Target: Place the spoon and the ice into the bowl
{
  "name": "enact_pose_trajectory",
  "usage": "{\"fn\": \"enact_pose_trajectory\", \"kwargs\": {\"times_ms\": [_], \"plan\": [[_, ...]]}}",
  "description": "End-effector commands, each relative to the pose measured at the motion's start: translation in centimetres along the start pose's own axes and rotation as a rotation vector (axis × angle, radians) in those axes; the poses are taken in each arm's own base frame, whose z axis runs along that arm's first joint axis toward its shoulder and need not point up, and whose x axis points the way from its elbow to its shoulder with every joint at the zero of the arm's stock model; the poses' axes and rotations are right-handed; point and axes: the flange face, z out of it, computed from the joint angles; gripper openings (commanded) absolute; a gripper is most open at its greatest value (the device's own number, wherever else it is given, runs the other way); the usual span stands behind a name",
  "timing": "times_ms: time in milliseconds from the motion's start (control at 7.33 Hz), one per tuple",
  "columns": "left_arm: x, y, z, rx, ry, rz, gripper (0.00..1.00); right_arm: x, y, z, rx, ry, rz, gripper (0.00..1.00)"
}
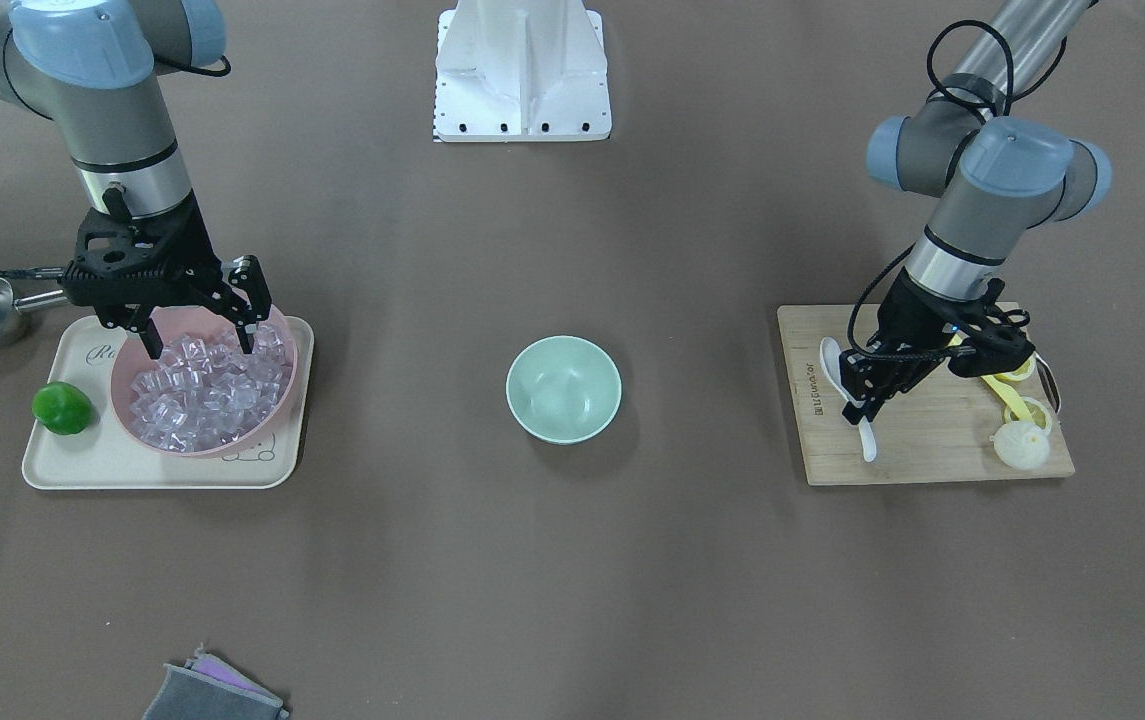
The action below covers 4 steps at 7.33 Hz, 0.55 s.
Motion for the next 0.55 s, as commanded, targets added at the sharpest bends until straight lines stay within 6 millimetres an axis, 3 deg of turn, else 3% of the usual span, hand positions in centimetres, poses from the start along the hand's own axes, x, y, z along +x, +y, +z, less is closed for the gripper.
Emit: {"fn": "enact_pose_trajectory", "kwargs": {"times_ms": [0, 136, 409], "plan": [[8.9, 2.9, -1.0, 0.018, -0.025, -0.102, 0.0, 0.2, -0.4, 1.4, 0.022, -0.034, -0.013, 0.91], [13.2, 5.7, -0.2, 0.031, -0.046, -0.141, 0.0, 0.3, -0.5, 2.3, 0.029, -0.048, -0.025, 0.91], [19.5, 11.1, 0.6, 0.029, -0.042, -0.17, 0.0, 0.8, -0.6, 2.5, 0.013, -0.072, -0.053, 0.91]]}}
